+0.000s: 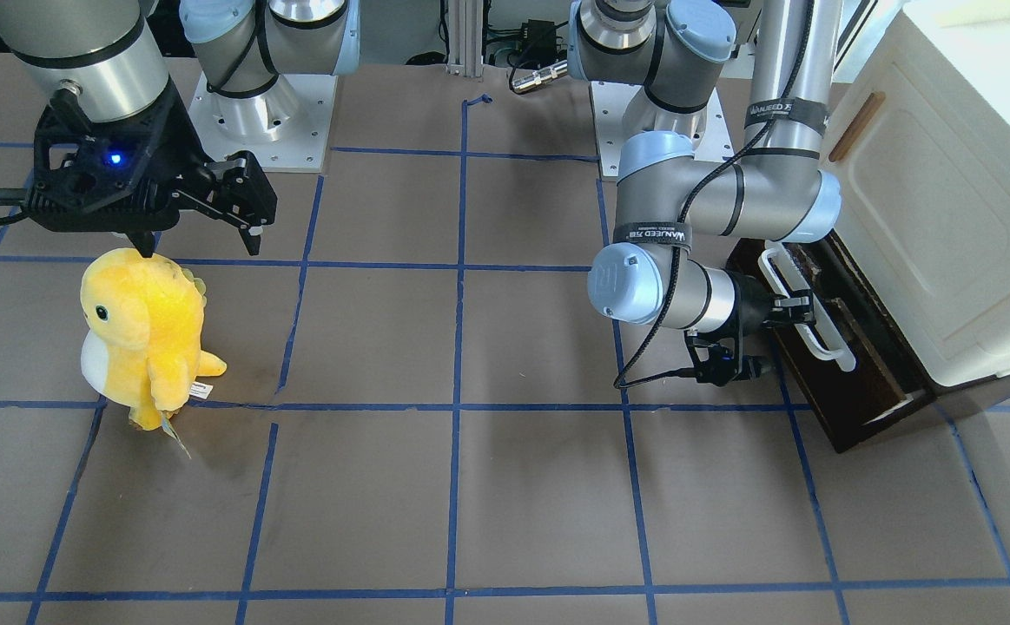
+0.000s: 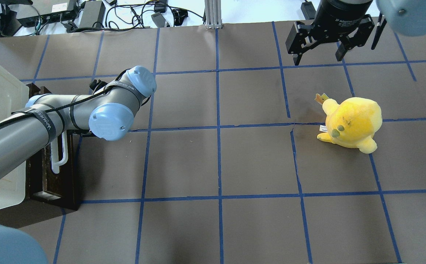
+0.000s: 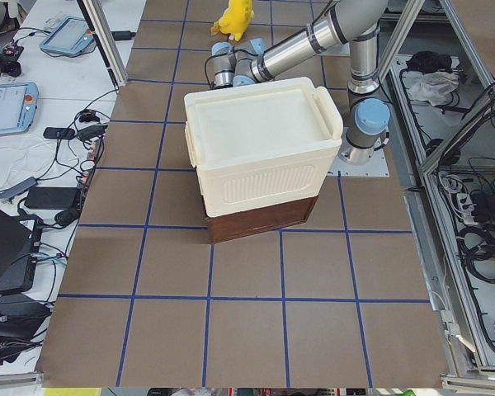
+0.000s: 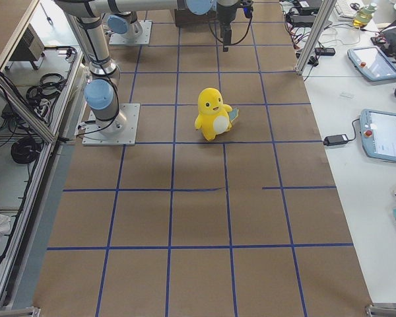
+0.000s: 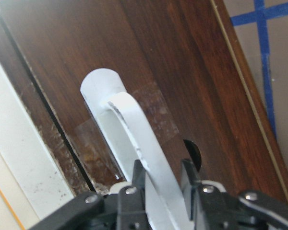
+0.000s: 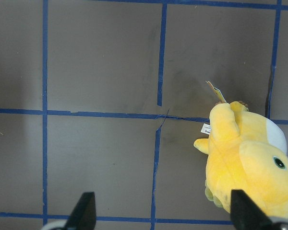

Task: Pull drawer sideways
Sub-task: 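Keep pulling the drawer outward with the left gripper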

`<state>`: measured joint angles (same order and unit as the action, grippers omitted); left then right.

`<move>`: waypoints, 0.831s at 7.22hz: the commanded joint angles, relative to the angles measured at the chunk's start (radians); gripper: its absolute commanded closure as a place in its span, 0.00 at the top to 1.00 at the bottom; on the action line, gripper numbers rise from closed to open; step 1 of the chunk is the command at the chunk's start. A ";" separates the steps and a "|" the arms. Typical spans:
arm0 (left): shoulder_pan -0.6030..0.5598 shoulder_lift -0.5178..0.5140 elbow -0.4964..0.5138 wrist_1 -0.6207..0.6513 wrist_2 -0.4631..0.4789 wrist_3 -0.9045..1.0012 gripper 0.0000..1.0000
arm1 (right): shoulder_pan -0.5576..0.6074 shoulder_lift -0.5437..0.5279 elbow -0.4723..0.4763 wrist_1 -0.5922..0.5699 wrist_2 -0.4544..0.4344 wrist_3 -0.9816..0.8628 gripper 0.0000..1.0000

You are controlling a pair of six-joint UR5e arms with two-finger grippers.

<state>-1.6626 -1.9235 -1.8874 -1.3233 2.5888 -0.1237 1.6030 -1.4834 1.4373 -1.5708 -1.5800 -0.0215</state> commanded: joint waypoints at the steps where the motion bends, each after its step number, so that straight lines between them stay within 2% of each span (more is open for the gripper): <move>1: -0.035 0.008 0.007 -0.002 -0.007 -0.001 0.35 | 0.000 0.000 0.000 0.000 0.000 0.000 1.00; 6: -0.078 0.014 0.014 -0.004 -0.035 -0.002 0.37 | 0.000 0.000 0.000 0.000 0.000 0.000 1.00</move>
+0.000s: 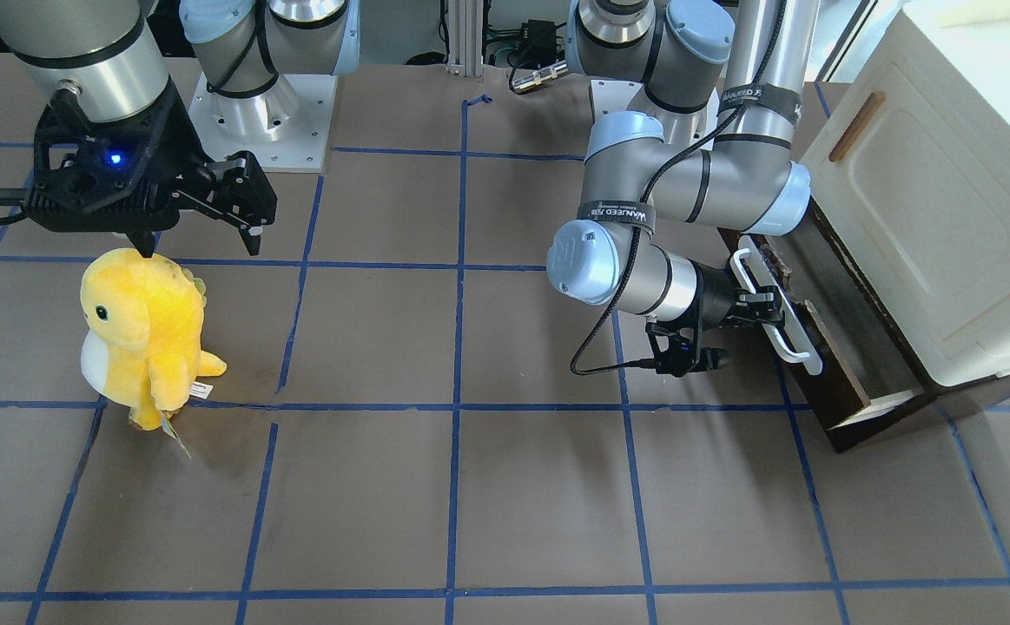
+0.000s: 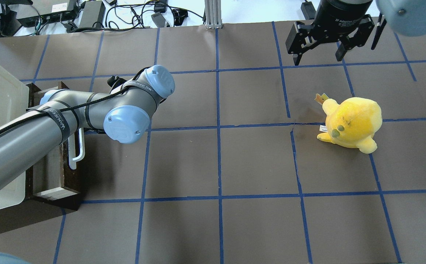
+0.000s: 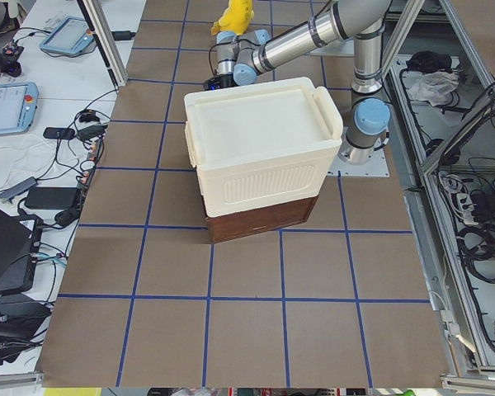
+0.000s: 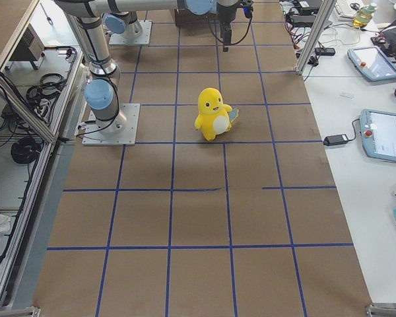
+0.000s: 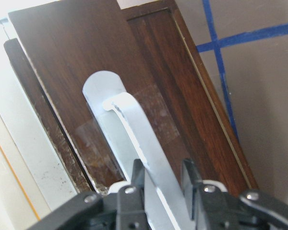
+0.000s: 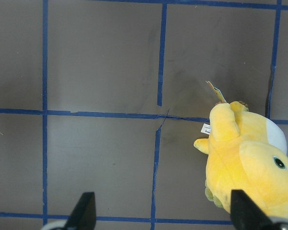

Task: Pull drawer sideways
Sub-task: 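Keep pulling the drawer outward with the left gripper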

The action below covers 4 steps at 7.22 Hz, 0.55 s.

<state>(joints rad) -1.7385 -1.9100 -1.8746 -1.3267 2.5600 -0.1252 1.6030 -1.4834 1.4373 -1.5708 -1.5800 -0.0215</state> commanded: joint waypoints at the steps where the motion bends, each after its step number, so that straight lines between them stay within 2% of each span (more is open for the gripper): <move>1: -0.004 -0.001 0.003 0.000 -0.006 -0.001 0.37 | 0.000 0.000 0.000 0.000 0.000 0.000 1.00; 4: -0.018 0.003 0.018 0.000 -0.032 -0.001 0.40 | 0.000 0.000 0.000 0.000 0.000 -0.002 1.00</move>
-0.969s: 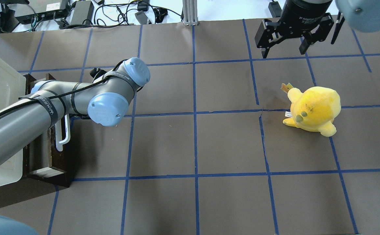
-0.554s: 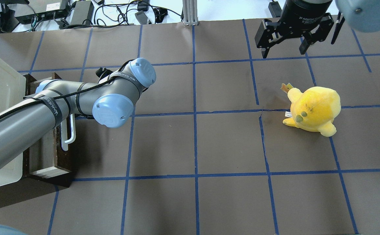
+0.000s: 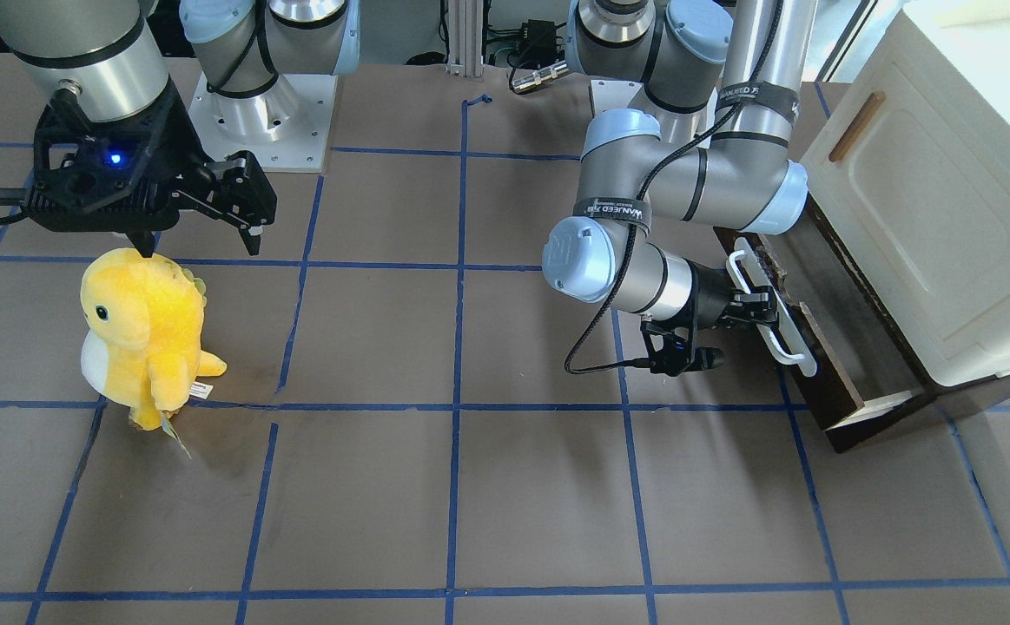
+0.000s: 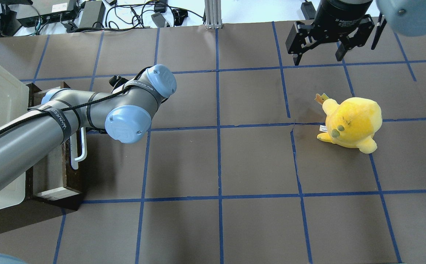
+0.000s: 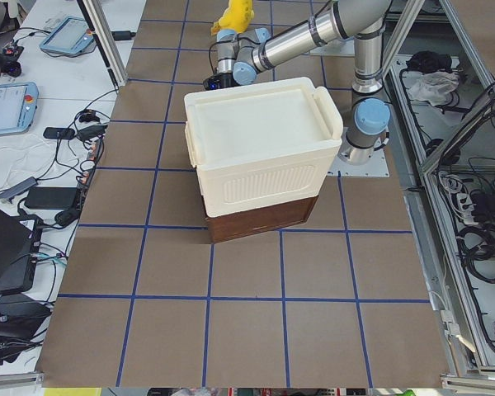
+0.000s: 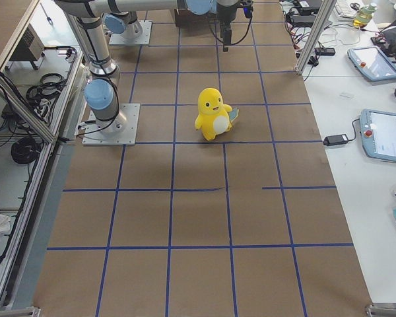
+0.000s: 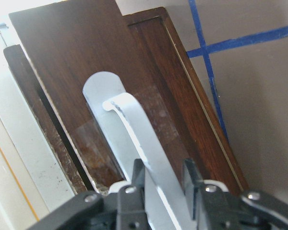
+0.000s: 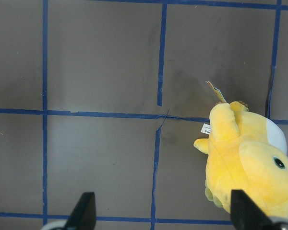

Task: Pull drawer sideways
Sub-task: 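Keep pulling the drawer outward with the left gripper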

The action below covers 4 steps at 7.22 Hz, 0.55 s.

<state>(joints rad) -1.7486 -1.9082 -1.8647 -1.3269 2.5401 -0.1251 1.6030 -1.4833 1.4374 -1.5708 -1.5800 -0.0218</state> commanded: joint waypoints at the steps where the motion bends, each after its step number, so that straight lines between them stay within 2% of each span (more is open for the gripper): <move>1: -0.014 -0.003 0.016 0.000 -0.021 -0.001 0.35 | 0.000 0.000 0.000 0.000 0.000 0.000 1.00; 4: -0.014 -0.002 0.012 -0.011 -0.020 -0.001 0.37 | 0.000 0.000 0.000 0.000 0.000 0.000 1.00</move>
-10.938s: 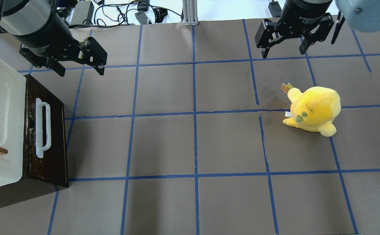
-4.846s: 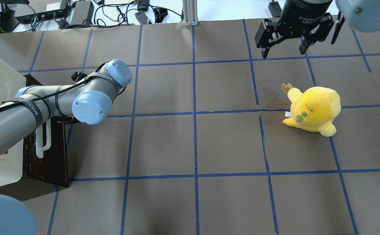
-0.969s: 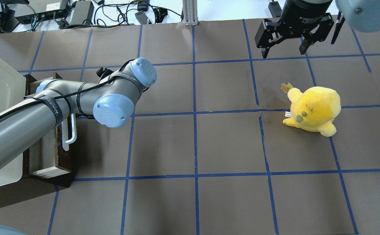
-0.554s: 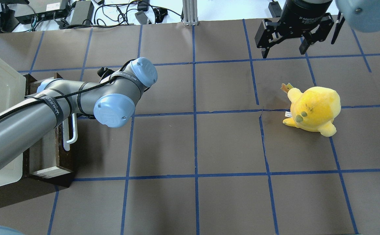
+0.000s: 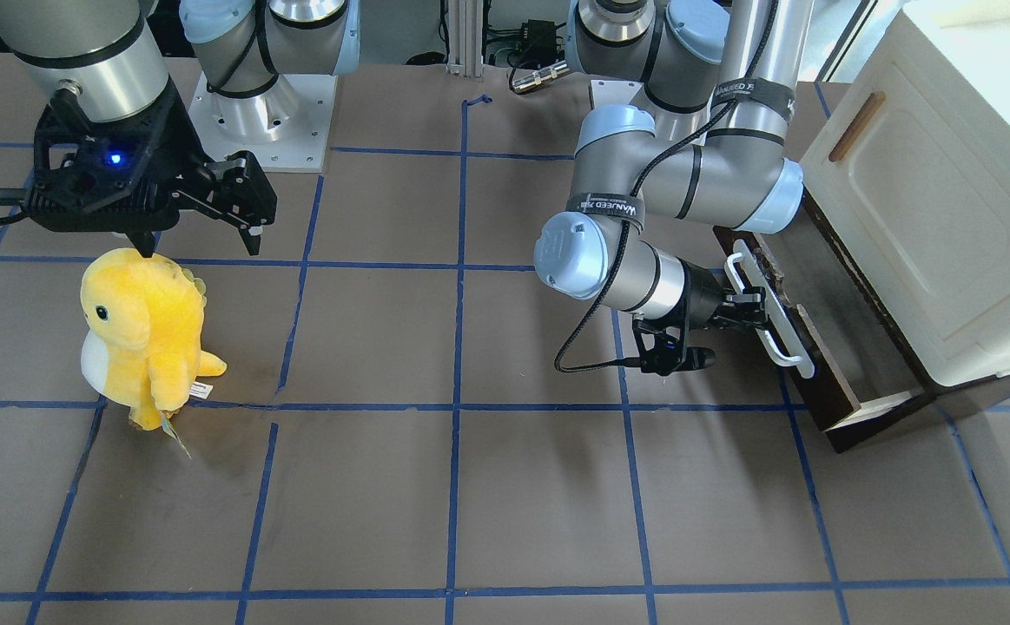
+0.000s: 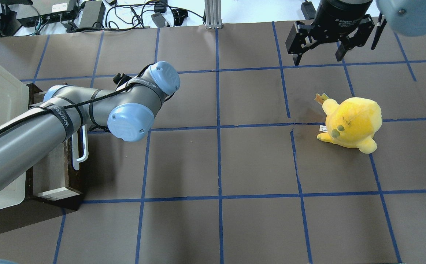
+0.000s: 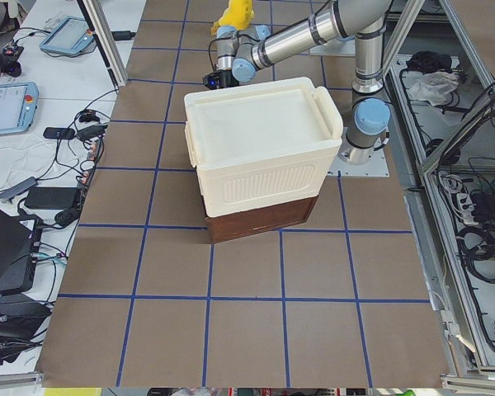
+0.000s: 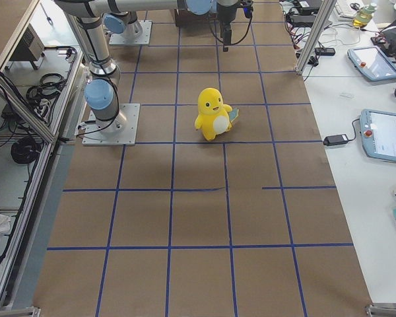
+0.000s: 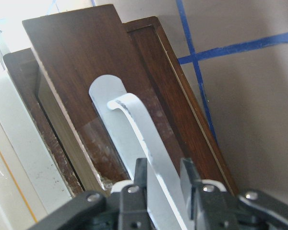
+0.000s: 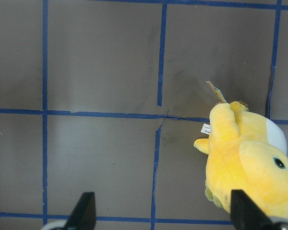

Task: Pull drawer sideways
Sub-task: 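Keep pulling the drawer outward with the left gripper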

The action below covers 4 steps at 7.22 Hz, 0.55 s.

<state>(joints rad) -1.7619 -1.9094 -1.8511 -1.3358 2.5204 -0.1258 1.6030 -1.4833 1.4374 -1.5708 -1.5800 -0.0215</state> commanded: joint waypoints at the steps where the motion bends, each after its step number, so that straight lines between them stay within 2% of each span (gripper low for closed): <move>1: -0.001 -0.002 0.001 0.004 0.012 0.002 0.48 | 0.000 0.000 0.000 0.000 0.000 0.000 1.00; 2: -0.001 -0.013 0.001 0.012 0.009 0.000 0.59 | 0.000 0.000 0.000 0.000 0.000 0.000 1.00; 4: 0.001 -0.013 -0.005 0.010 0.008 -0.002 0.59 | 0.000 0.000 0.000 0.000 0.000 0.000 1.00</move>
<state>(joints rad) -1.7618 -1.9201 -1.8521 -1.3261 2.5291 -0.1260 1.6030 -1.4834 1.4374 -1.5708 -1.5800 -0.0215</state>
